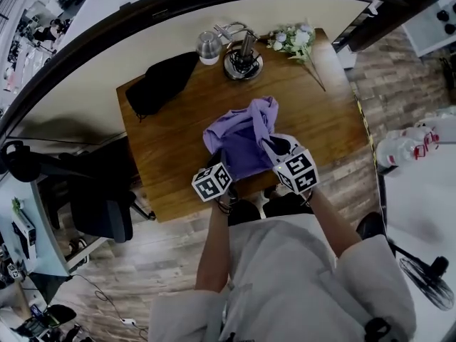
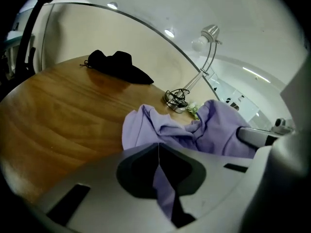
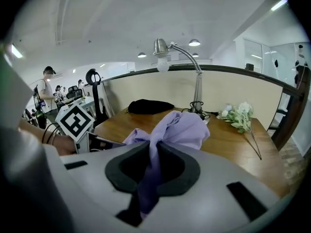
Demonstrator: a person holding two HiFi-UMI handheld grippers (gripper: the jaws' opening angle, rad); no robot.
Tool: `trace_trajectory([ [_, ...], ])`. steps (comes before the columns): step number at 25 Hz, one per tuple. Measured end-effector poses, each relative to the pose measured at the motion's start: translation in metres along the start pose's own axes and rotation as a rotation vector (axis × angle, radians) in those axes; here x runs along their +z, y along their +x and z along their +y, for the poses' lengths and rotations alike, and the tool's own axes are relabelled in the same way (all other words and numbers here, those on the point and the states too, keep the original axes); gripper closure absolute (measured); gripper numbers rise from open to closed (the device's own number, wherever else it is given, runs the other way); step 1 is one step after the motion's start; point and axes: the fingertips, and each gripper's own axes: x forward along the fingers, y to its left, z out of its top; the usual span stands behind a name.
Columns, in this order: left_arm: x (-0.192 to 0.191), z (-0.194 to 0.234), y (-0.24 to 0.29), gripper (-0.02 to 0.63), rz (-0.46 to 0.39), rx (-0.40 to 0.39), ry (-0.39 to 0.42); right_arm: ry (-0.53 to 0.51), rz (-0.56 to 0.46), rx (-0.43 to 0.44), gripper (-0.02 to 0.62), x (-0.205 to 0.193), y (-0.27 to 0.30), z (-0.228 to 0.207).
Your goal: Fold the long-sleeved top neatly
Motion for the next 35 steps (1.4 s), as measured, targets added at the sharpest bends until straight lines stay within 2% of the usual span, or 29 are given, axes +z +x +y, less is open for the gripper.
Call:
trace_trajectory([
  [9,0.006,0.052,-0.038,0.581,-0.024,0.036,-0.031,-0.055,0.014,0.082,0.549,0.014,0.039,0.085],
  [12,0.006,0.069,-0.052,0.581,-0.034,0.053,-0.045,-0.068,0.05,0.105,0.549,0.004,0.061,0.109],
  [18,0.005,0.094,-0.074,0.581,-0.048,0.084,-0.051,-0.094,0.118,0.096,0.548,-0.023,0.099,0.139],
  [21,0.008,0.095,-0.078,0.581,-0.058,0.084,-0.043,-0.105,0.13,0.116,0.513,-0.031,0.108,0.15],
  [24,0.017,0.096,-0.084,0.581,-0.087,0.097,-0.014,-0.059,0.07,0.19,0.433,-0.021,0.094,0.17],
  [26,0.027,0.094,-0.088,0.581,-0.106,0.099,0.007,-0.057,0.023,0.236,0.423,-0.016,0.079,0.177],
  [28,0.038,0.088,-0.088,0.581,-0.124,0.088,0.049,-0.038,-0.015,0.228,0.432,-0.016,0.068,0.162],
  [31,0.058,0.067,-0.081,0.581,-0.144,0.037,0.139,0.005,0.003,0.154,0.458,-0.028,0.068,0.118],
  [33,0.067,0.045,-0.07,0.581,-0.139,-0.018,0.206,-0.044,0.035,0.134,0.469,-0.039,0.074,0.102],
  [35,0.073,0.021,-0.057,0.581,-0.124,-0.072,0.279,-0.159,0.075,0.161,0.471,-0.054,0.082,0.103],
])
